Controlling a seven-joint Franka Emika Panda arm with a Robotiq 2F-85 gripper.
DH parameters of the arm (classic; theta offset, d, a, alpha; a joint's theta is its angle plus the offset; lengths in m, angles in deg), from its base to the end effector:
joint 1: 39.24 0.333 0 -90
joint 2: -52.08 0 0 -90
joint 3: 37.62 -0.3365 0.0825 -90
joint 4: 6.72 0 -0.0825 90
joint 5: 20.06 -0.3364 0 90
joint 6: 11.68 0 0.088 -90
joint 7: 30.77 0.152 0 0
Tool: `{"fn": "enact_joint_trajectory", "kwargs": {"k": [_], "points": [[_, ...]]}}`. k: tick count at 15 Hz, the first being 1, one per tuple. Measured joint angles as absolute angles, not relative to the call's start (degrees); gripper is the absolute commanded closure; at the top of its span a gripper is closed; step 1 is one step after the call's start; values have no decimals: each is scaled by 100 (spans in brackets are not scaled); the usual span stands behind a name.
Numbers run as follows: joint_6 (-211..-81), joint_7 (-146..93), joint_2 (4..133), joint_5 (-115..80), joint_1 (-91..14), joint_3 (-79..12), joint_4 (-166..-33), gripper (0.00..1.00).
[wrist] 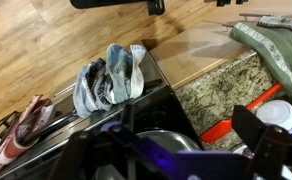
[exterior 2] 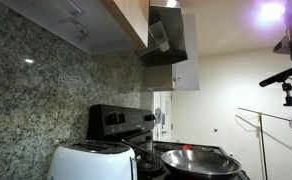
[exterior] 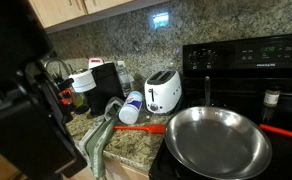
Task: Push the lever of the white toaster machine down
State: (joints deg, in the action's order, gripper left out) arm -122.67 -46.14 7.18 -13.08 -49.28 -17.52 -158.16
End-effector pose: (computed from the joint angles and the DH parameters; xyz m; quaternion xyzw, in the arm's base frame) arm 0.2280 -0.1526 0.4535 -0.9956 0.0626 -0.0461 0.0525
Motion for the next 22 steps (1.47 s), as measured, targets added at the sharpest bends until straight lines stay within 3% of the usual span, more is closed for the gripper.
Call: {"fn": "enact_joint_trajectory", "kwargs": {"k": [12,22], "points": [[-12273,-4614,711,-1304,-4929,-1808,-15818,0],[-12266,-4390,-522,-813,-4366,-3796,-16424,0]]}}
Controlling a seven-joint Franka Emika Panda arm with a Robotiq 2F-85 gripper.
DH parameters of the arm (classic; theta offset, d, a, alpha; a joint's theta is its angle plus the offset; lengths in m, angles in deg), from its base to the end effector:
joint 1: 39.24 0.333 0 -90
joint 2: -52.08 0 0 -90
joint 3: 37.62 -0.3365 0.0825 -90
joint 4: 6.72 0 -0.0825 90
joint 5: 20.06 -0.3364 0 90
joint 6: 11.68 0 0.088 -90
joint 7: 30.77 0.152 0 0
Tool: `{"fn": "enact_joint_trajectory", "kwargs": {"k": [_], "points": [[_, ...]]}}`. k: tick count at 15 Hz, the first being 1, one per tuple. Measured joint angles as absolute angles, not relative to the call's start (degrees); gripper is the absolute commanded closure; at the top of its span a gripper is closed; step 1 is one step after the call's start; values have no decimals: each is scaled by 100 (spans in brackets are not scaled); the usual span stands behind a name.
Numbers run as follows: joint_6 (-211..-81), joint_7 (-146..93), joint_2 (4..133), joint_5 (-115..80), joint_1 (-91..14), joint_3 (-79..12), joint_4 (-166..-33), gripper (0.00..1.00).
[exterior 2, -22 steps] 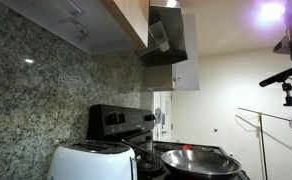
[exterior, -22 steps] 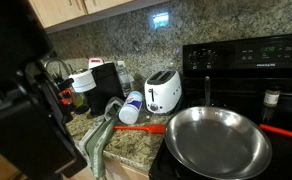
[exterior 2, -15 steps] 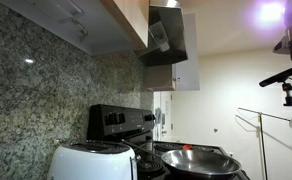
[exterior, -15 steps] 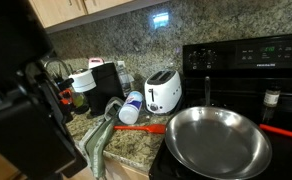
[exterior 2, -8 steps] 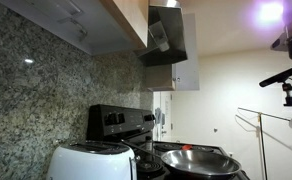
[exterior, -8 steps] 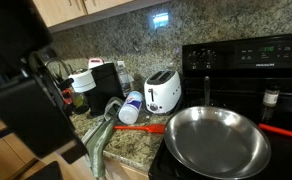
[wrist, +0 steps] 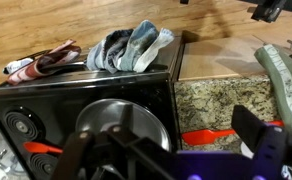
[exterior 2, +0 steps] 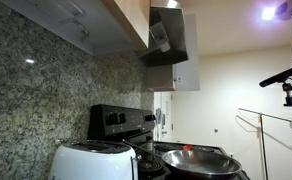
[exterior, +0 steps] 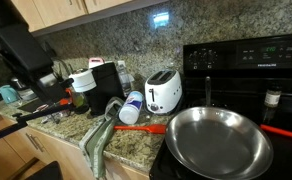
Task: Push the lever of the white toaster machine down
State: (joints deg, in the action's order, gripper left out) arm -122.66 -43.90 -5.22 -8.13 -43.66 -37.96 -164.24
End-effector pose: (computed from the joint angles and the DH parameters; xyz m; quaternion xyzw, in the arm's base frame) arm 0.2201 -0.0385 0.4753 0.9848 0.1048 0.0766 0.1155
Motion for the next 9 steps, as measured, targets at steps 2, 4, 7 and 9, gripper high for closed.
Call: {"fn": "enact_joint_trajectory", "kwargs": {"k": [2,4,7,9], "points": [[-12190,-4293,-658,-785,-4048,-4137,-16451,0],[-12177,-4290,-652,-810,-3678,-4273,-16428,0],[-12193,-4305,-510,-1005,-3133,-4231,-16200,0],[-12194,-4305,-309,-1134,-2860,-4238,-15939,0]]}}
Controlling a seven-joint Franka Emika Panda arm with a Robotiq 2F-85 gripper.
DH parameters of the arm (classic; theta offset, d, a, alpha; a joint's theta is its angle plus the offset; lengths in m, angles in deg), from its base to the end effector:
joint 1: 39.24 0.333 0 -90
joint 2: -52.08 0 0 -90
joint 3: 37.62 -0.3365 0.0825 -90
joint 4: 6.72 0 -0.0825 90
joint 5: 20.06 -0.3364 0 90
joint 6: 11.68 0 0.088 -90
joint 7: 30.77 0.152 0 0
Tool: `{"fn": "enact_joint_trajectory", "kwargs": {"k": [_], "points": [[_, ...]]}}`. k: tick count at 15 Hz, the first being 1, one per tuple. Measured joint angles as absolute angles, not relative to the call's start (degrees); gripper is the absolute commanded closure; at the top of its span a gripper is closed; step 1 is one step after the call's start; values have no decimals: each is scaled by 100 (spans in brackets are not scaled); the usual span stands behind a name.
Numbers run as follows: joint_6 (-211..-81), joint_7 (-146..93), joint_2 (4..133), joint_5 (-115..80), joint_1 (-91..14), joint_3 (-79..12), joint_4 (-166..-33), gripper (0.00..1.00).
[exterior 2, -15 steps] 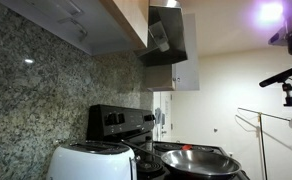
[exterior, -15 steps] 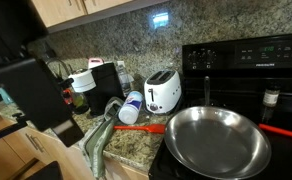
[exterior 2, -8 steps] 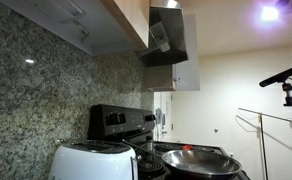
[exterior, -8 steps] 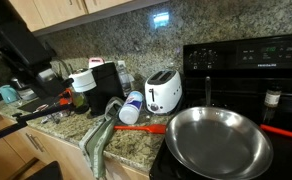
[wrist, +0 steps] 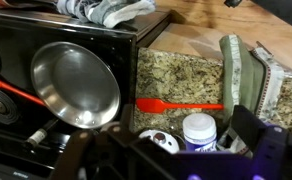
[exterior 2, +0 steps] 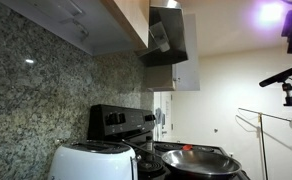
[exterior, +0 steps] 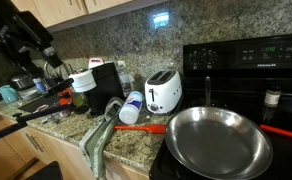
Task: Push the lever of the white toaster machine down
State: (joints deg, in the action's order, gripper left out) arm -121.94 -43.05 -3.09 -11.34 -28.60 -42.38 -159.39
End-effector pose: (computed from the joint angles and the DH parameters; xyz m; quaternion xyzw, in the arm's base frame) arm 0.2299 0.0491 0.5037 0.9584 0.2407 0.1103 0.1065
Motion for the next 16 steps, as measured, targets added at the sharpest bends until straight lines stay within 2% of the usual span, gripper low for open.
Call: {"fn": "enact_joint_trajectory", "kwargs": {"k": [10,16], "points": [[-12437,-3807,1583,-1410,-2288,-5410,-14778,0],[-13403,-4478,2439,-2596,-1675,-5128,-14258,0]]}}
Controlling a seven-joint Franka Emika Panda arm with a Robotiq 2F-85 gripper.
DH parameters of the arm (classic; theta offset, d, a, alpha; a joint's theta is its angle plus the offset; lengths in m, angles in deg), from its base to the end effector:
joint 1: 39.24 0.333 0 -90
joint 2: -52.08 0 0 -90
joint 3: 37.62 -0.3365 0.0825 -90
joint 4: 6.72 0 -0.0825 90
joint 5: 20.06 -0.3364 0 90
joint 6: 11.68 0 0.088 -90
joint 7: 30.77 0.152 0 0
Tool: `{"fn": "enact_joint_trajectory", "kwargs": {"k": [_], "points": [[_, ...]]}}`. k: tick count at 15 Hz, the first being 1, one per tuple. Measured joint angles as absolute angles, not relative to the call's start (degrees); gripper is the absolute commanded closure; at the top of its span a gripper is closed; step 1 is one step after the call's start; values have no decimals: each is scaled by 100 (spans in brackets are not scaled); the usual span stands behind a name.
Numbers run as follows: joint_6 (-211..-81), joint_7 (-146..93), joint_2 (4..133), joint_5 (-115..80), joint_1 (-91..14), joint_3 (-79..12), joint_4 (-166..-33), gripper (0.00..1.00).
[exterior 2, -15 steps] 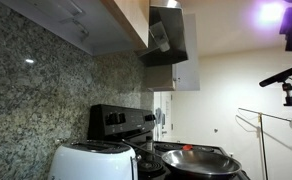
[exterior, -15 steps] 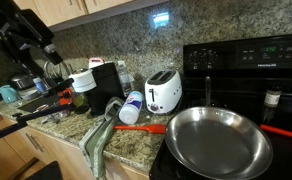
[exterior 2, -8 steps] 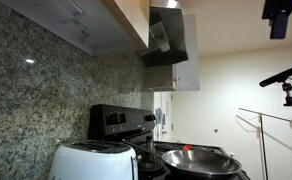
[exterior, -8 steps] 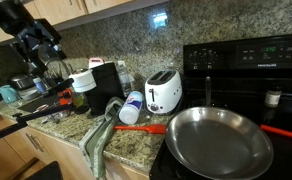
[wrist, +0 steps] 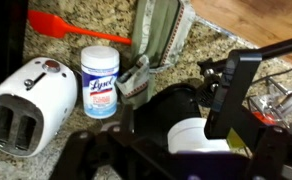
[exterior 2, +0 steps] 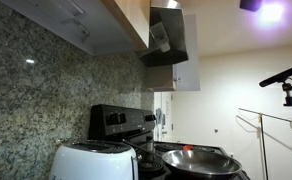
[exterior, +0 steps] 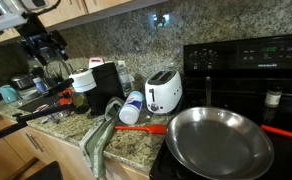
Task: Push the lever of the white toaster machine down
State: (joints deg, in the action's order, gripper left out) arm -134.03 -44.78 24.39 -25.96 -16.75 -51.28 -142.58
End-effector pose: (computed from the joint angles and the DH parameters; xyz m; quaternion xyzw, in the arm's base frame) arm 0.3024 0.2429 0.5109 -0.9112 -0.3946 -0.1181 0.0132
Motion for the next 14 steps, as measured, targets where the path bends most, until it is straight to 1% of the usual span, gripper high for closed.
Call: {"fn": "enact_joint_trajectory", "kwargs": {"k": [3,6,11,14], "points": [[-13821,-5119,2429,-3187,-1572,-4699,-14237,0],[-13829,-5410,2290,-3310,-1581,-4294,-14237,0],[-13876,-5420,2253,-3311,-1573,-4298,-14253,0],[-14639,-5971,2267,-3709,-1478,-4180,-14449,0]]}}
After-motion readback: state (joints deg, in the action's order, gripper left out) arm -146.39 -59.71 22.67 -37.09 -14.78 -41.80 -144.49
